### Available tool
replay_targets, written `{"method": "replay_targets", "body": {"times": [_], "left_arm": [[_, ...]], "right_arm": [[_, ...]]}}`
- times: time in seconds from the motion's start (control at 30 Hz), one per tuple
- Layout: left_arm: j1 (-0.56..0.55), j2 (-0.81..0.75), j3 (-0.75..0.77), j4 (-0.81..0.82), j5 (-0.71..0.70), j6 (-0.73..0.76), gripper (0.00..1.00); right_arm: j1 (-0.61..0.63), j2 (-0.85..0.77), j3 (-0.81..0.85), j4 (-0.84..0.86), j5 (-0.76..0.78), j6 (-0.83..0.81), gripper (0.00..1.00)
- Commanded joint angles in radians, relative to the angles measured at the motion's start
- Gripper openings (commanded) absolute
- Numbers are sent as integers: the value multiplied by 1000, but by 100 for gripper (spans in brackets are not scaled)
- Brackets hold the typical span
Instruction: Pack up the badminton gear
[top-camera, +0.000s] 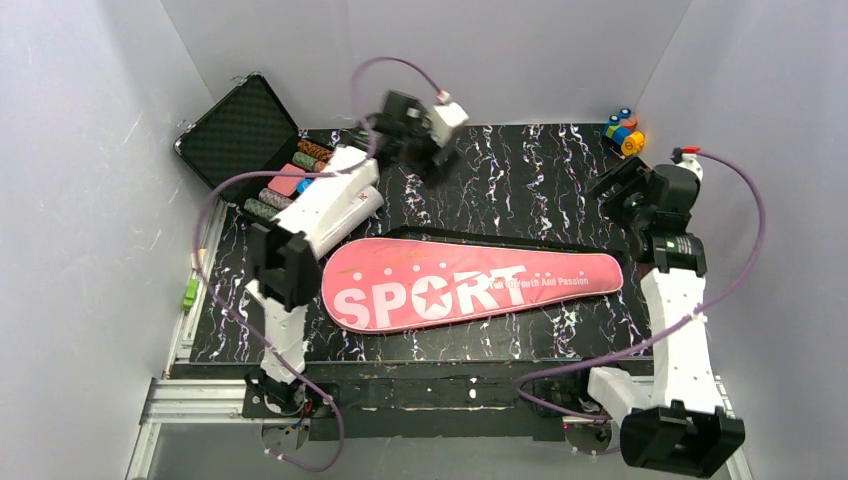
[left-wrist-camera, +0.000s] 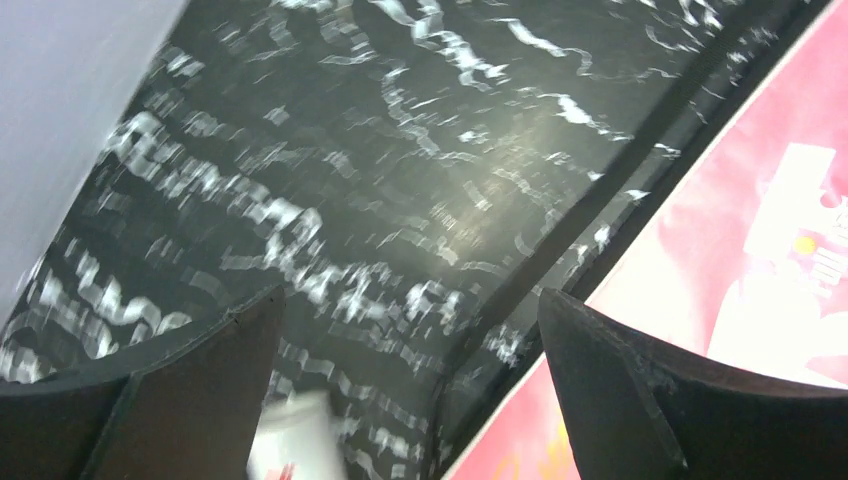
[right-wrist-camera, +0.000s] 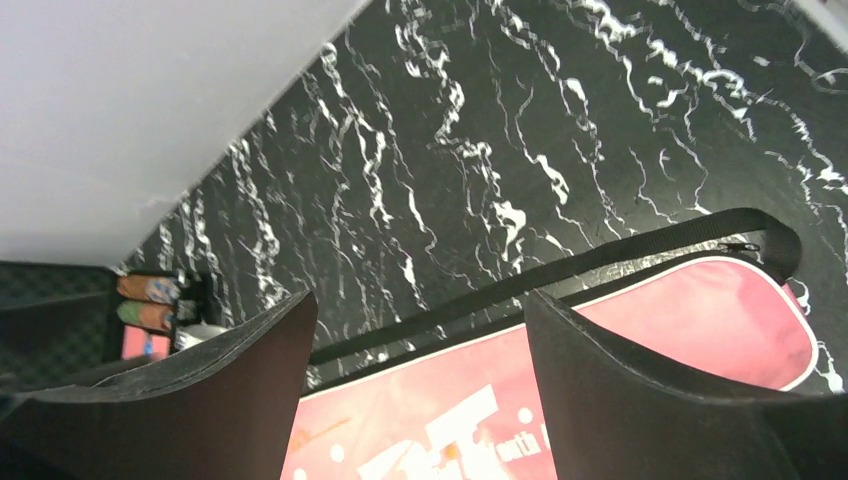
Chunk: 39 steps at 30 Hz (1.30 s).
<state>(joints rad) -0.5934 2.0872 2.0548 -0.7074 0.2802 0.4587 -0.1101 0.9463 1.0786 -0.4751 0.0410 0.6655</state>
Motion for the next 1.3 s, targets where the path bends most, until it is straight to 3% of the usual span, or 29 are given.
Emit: {"method": "replay_targets", "body": {"times": [0.0,0.13,0.23,0.33,0.4,0.57,0.63,0.87,0.97,1.13,1.27], "left_arm": [[216,-291,-146,2,86,-230,98],[420,-468,-446,158,105,-298,98],[516,-584,-657,265,87,-353,98],[572,-685,-865,397,41,-359,98],[591,-735,-1005,471,28,-356,98],[677,-783,-1244,681,-6,-372,98],[686,-779,-1323,786,-22,-381,98],[693,-767,-1562,1174,-36,-440,98],[692,-752,-1610,1265,-48,-436,98],[693,-721,-1640,1377,-72,-451,98],[693,-687,-1726,1598,-46,-493,98]], "right_arm": [[22,81,-50,182,-77,-102,85],[133,197,-29,183,70,-208,85],[200,287,-15,170,153,-312,71],[211,324,-87,207,215,-342,68],[208,273,-190,305,273,-365,79],[193,95,-568,791,374,-494,83],[191,71,-697,1025,398,-547,84],[188,203,-784,1227,324,-567,85],[188,253,-819,1360,369,-579,86],[188,292,-847,1440,372,-578,87],[188,319,-905,1578,343,-592,87]]}}
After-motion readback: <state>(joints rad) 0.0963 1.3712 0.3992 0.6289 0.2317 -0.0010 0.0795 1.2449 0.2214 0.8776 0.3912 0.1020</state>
